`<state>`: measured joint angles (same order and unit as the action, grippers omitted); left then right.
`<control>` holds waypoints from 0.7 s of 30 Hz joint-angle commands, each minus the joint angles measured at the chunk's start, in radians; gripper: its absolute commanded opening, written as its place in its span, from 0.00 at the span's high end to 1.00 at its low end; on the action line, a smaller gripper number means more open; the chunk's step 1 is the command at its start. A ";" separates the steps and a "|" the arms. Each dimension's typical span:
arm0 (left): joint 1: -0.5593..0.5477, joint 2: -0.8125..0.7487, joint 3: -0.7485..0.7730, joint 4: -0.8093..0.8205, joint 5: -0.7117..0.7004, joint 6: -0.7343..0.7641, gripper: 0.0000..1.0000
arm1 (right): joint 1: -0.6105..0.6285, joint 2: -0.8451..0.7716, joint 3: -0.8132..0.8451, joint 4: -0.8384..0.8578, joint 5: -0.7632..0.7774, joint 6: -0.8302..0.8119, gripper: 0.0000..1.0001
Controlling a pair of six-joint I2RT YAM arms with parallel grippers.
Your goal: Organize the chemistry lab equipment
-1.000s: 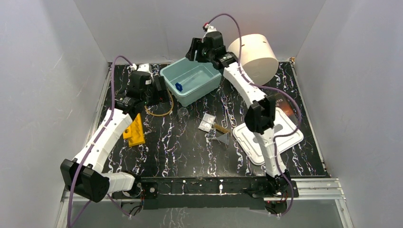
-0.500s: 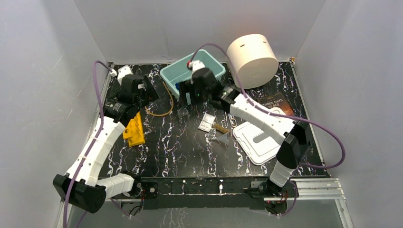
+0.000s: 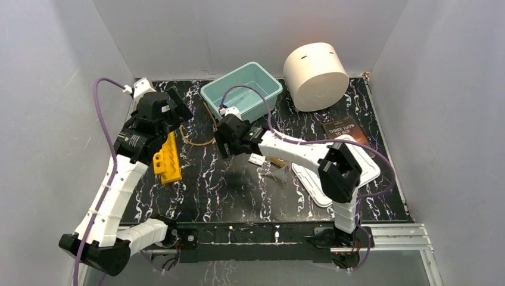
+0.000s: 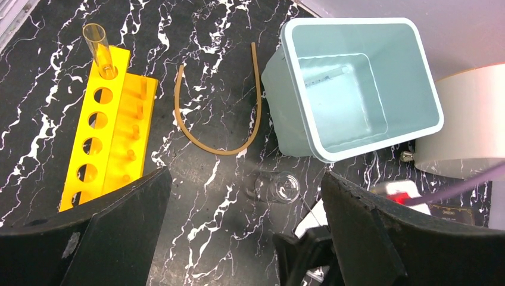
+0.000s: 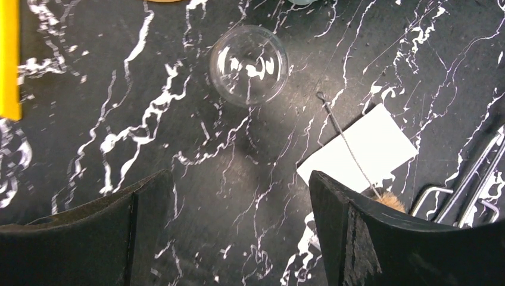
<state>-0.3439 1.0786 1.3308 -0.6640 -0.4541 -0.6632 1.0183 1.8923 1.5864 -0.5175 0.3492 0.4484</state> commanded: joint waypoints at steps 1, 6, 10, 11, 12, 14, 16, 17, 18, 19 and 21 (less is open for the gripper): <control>0.004 -0.017 0.009 -0.026 0.002 -0.019 0.03 | -0.002 0.060 0.083 0.060 0.109 0.011 0.07; 0.004 -0.022 -0.012 -0.039 0.027 -0.023 0.03 | -0.002 0.157 0.173 0.050 0.155 -0.008 0.07; 0.004 -0.017 -0.006 -0.042 0.034 0.008 0.02 | -0.003 0.220 0.238 0.055 0.155 -0.040 0.08; 0.005 -0.015 -0.003 -0.043 0.034 0.017 0.02 | -0.004 0.233 0.244 0.058 0.155 -0.042 0.09; 0.005 -0.013 -0.003 -0.043 0.032 0.024 0.02 | -0.003 0.246 0.257 0.060 0.155 -0.043 0.09; 0.005 -0.011 -0.001 -0.047 0.021 0.028 0.02 | -0.003 0.270 0.278 0.059 0.154 -0.044 0.10; 0.005 -0.011 0.004 -0.048 0.010 0.028 0.02 | -0.003 0.294 0.295 0.055 0.160 -0.045 0.11; 0.005 -0.010 0.006 -0.048 0.003 0.030 0.02 | -0.004 0.301 0.301 0.052 0.166 -0.044 0.11; 0.005 -0.009 0.008 -0.051 -0.005 0.031 0.02 | -0.007 0.310 0.307 0.049 0.168 -0.043 0.11; 0.005 -0.009 0.010 -0.053 -0.014 0.032 0.02 | -0.009 0.318 0.314 0.044 0.170 -0.037 0.11; 0.005 -0.011 0.010 -0.055 -0.031 0.033 0.02 | -0.015 0.338 0.338 0.024 0.172 -0.034 0.11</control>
<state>-0.3439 1.0782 1.3186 -0.7002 -0.4324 -0.6468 1.0142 2.2040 1.8530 -0.4923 0.4812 0.4137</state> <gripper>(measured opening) 0.982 0.889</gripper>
